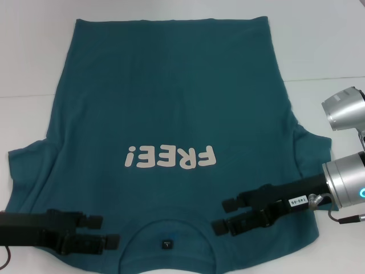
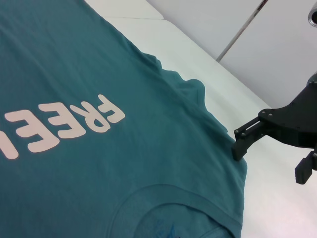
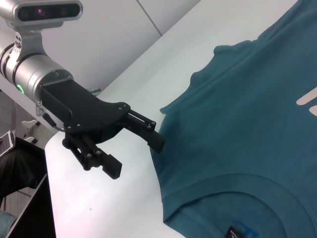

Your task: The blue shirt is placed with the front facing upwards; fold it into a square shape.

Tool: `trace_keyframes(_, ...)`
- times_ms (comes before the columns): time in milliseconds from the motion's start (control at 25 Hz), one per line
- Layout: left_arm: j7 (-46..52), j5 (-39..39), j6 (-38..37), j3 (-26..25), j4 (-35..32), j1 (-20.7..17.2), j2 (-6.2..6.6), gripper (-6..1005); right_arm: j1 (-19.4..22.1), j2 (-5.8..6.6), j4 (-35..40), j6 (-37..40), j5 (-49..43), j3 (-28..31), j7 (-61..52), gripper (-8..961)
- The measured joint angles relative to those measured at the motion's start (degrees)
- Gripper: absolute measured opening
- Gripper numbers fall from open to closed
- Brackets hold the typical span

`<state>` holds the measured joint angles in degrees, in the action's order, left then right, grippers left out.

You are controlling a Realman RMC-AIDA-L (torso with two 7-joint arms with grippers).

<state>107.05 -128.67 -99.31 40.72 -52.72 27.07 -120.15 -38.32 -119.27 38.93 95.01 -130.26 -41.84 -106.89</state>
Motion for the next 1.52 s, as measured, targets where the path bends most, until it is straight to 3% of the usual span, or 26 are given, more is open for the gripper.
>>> trace_keyframes(520,0.26,0.06,0.03,-0.36,0.07,0.01,0.0,858,0.16,0.0,-0.08,0.0,0.0,0.17,0.11,941)
trace_keyframes(840,14.57,0.27,3.61,-11.21,0.28,2.46,0.85,858,0.03,0.73,0.25,-1.34,2.68,1.23,-4.29,942)
trace_keyframes(920,23.57,0.83,5.06,-18.08,1.32,3.36,2.35,858,-0.1,1.3,0.36,-2.37,4.47,1.29,-7.31,942)
trace_keyframes(1040,30.22,1.41,7.15,-22.14,3.23,3.19,3.65,858,-0.22,2.34,0.39,-3.82,6.78,1.32,-11.27,942)
trace_keyframes(1240,36.14,1.1,13.18,-23.26,4.88,1.45,4.12,859,-0.86,3.78,-0.01,-4.95,8.1,1.57,-14.71,942)
trace_keyframes(1520,37.65,1.1,20.74,-24.44,8.93,0.68,4.12,859,-1.65,4.0,0.34,-4.86,8.18,1.62,-15.66,942)
